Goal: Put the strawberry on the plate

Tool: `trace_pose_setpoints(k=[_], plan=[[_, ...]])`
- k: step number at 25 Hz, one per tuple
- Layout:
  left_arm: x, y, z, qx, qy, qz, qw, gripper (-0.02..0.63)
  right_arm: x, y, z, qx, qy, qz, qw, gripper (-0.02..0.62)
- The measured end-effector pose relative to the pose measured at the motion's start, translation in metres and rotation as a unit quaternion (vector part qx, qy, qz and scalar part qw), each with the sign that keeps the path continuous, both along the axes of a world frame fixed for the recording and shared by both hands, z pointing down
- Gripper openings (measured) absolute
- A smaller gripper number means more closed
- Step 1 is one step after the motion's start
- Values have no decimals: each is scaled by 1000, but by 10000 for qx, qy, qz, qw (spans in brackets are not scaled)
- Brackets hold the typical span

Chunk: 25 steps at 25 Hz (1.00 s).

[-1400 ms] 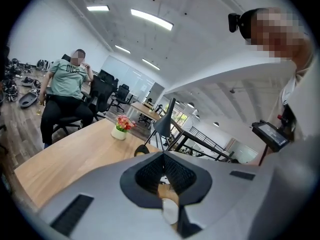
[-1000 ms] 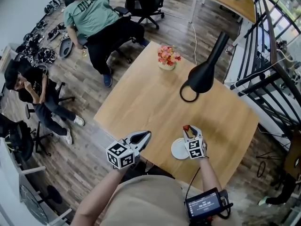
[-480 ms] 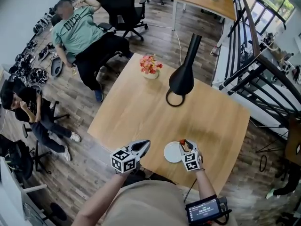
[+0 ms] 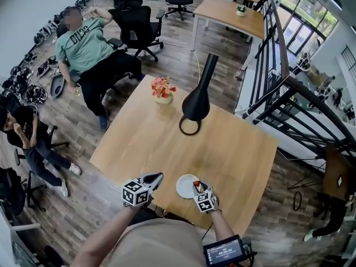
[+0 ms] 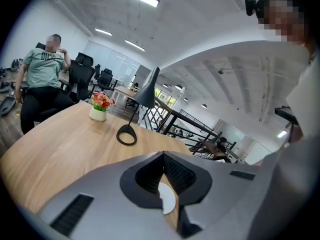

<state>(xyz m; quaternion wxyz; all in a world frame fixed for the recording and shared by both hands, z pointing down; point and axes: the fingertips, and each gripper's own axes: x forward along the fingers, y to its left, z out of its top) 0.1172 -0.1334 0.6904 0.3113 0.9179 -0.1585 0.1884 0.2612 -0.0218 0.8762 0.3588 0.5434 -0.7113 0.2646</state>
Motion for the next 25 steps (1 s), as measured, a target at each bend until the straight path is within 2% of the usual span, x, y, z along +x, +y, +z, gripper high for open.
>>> trace_pose_setpoints(k=[6, 13, 19, 25], plan=[[9, 8, 7, 31, -74, -39, 10000, 5, -4, 24, 36, -415, -33, -138, 9990, 140], [5, 16, 9, 14, -124, -99, 9999, 5, -16, 23, 71, -796, -66, -118, 9967, 141], [-5, 24, 14, -49, -173, -238, 9996, 5, -25, 23, 87, -975, -33, -204, 9950, 141], [-13, 28, 10, -87, -148, -390, 9991, 5, -24, 20, 84, -899, -112, -264, 9955, 141]])
